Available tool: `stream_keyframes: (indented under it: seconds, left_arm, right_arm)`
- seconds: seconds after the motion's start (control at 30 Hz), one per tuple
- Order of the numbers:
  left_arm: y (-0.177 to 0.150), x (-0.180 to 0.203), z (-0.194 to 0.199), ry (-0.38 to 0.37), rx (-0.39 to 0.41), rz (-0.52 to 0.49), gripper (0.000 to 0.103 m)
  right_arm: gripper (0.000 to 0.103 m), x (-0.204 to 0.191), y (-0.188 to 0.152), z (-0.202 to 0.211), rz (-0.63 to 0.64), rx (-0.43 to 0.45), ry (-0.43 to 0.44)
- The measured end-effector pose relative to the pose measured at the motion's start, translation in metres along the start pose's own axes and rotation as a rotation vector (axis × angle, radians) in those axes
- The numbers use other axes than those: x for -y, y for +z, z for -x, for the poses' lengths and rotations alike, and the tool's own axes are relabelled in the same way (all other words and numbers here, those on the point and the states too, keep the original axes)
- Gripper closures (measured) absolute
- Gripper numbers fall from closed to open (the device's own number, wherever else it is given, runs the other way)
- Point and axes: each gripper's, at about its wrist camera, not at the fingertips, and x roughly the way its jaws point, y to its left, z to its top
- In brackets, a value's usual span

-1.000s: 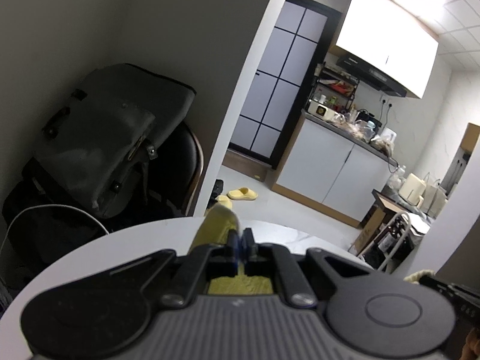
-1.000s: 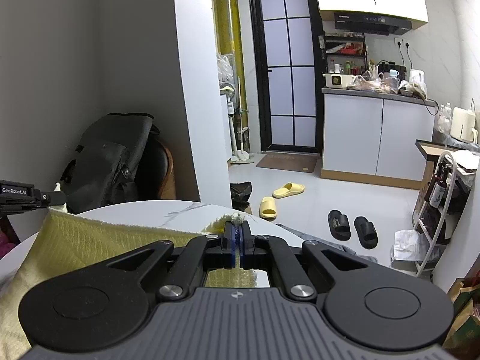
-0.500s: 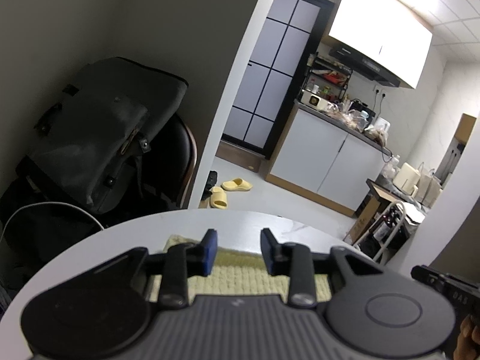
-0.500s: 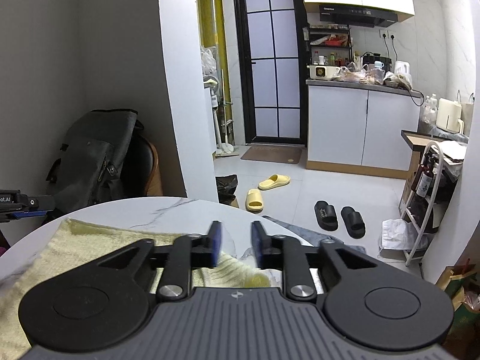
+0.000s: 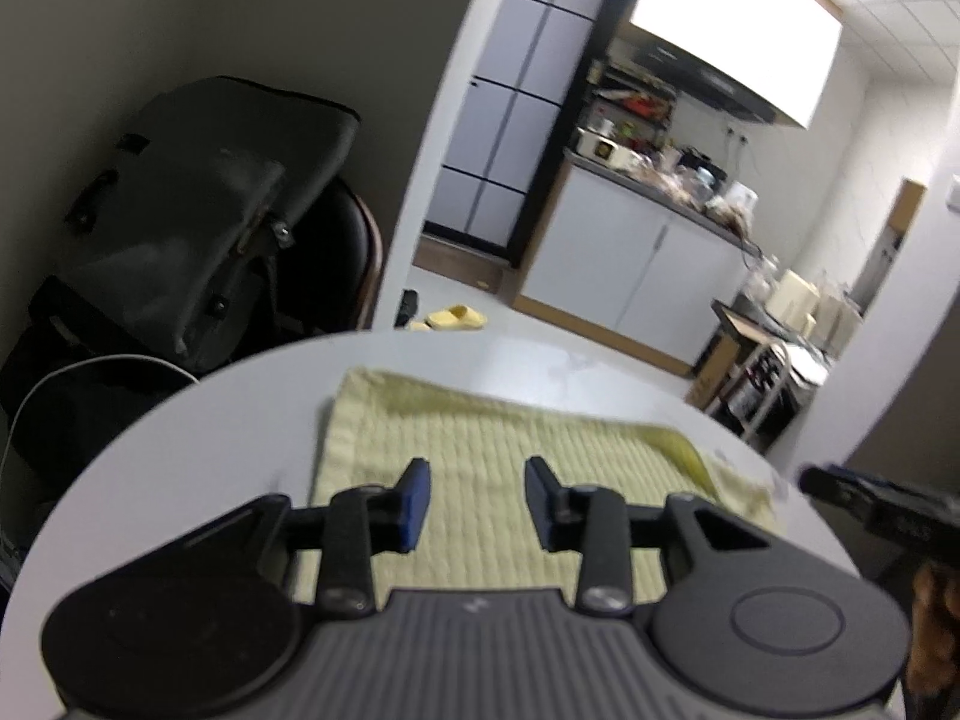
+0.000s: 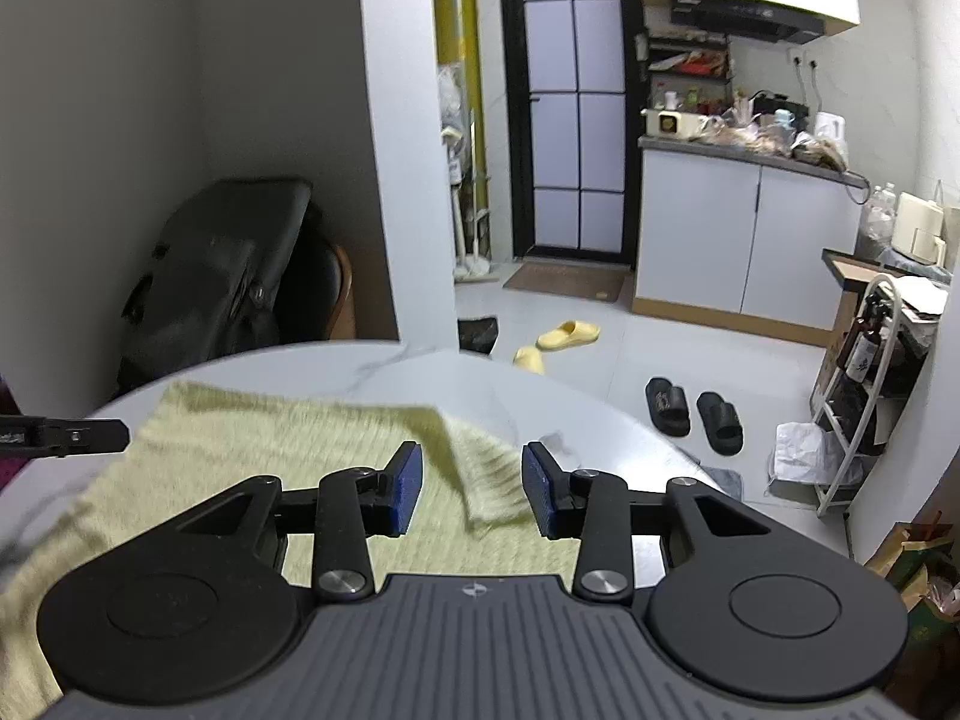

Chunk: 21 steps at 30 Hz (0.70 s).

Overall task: Fold towel
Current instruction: 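Open both grippers to release the towel flat on the table, then move both open tools back over the flat towel toward its edge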

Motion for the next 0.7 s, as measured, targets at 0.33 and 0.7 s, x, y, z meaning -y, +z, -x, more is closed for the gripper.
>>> stream_keyframes:
  seconds: [0.33, 0.7]
  left_arm:
    - [-0.022, -0.003, 0.018, 0.019, -0.033, -0.022, 0.062]
    - [-0.029, -0.01, 0.019, 0.056, -0.057, -0.029, 0.058]
  right_arm:
    - [0.062, -0.002, -0.003, -0.036, 0.027, -0.088, 0.006]
    - [0.095, 0.0, -0.007, -0.051, 0.049, -0.149, -0.017]
